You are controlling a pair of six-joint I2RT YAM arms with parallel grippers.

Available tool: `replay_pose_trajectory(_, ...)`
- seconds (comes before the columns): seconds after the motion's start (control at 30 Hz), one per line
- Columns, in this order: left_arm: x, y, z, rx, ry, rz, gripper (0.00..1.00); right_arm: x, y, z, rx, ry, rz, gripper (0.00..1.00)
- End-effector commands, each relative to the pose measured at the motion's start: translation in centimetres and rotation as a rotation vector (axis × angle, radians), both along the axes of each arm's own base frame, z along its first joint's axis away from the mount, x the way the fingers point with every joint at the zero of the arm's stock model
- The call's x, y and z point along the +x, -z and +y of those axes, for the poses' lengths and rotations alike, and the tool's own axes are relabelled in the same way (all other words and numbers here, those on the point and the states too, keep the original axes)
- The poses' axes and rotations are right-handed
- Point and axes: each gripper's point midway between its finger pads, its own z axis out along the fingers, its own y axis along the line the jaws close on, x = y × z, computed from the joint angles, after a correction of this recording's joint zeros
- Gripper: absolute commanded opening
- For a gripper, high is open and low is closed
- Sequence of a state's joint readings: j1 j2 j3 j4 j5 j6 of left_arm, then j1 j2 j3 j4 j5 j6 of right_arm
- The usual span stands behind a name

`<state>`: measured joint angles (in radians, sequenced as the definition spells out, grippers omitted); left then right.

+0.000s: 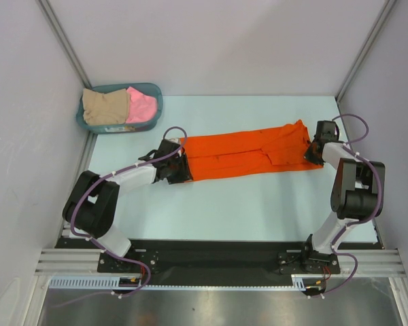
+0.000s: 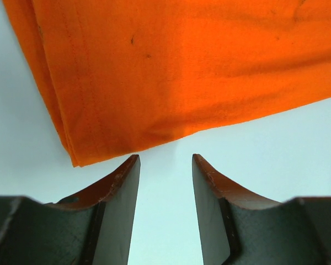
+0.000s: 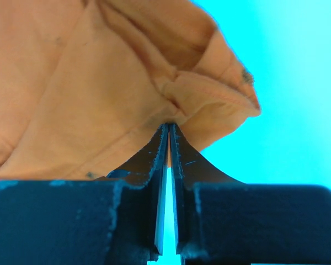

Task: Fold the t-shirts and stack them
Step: Fold the tshirt

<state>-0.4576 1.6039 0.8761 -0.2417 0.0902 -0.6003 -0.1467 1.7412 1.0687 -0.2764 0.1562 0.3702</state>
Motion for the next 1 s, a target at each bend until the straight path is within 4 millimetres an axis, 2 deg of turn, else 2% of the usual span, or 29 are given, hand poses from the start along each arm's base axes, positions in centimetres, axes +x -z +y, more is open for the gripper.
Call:
replay_pose_trajectory(0.0,1.0,-2.0,-0.6,-0.033,0.027,-0.064,0.48,1.0,0.1,-1.6,-0.031,0.058,-0.031,0.09)
replay_pose_trajectory(0.17,0.5,-1.7,0.0,-0.008,0.025,-0.060,0.50,2.9,0.7,-2.1,-0.030,0.051,-0.061,0.12)
replay_pose_trajectory(0.3,-0.4,-2.0,1.0,0.004,0.017,-0.079,0.58,3.9,0.8,-2.6,-0.046,0.051,-0.063,0.14)
replay_pose_trajectory(0.4,-1.5,-2.1,2.3,0.034,-0.007,-0.088,0.68,4.1,-0.2,-2.6,-0.052,0.044,-0.062,0.18)
replay_pose_trajectory(0.43,-1.8,-2.8,2.8,0.042,-0.021,-0.103,0.72,4.0,-0.8,-2.6,-0.050,0.041,-0.065,0.19)
replay_pose_trajectory(0.47,-2.0,-2.9,3.1,0.048,-0.030,-0.107,0.73,4.1,-2.0,-2.5,-0.051,0.036,-0.088,0.21)
replay_pose_trajectory(0.5,-2.5,-2.7,3.5,0.052,-0.038,-0.102,0.74,3.4,-2.4,-2.5,-0.056,0.039,-0.074,0.22)
replay_pose_trajectory(0.53,-2.5,-3.4,3.7,0.036,-0.050,-0.124,0.77,3.1,-3.0,-2.6,-0.062,0.040,-0.073,0.24)
replay_pose_trajectory(0.57,-2.7,-3.5,3.9,0.032,-0.058,-0.127,0.78,2.8,-4.5,-2.9,-0.071,0.045,-0.095,0.27)
replay_pose_trajectory(0.6,-2.8,-3.3,4.4,0.031,-0.074,-0.124,0.80,2.3,-4.8,-2.8,-0.066,0.044,-0.088,0.29)
replay_pose_trajectory(0.67,-2.6,-3.5,4.3,0.004,-0.083,-0.134,0.83,1.3,-6.1,-2.8,-0.048,0.044,-0.113,0.35)
replay_pose_trajectory(0.8,-2.6,-1.7,4.8,0.032,-0.135,-0.053,0.82,-0.4,-6.9,-2.6,0.055,0.061,-0.160,0.40)
replay_pose_trajectory(0.83,-2.4,-1.1,5.5,0.054,-0.192,-0.035,0.79,-0.8,-7.0,-2.9,0.067,0.072,-0.170,0.40)
replay_pose_trajectory(0.9,-2.3,-0.2,5.7,0.055,-0.230,-0.008,0.75,-1.0,-7.3,-2.6,0.097,0.070,-0.207,0.40)
replay_pose_trajectory(0.97,-1.6,-0.1,5.4,0.033,-0.260,-0.017,0.72,-1.8,-6.8,-2.1,0.144,0.084,-0.218,0.40)
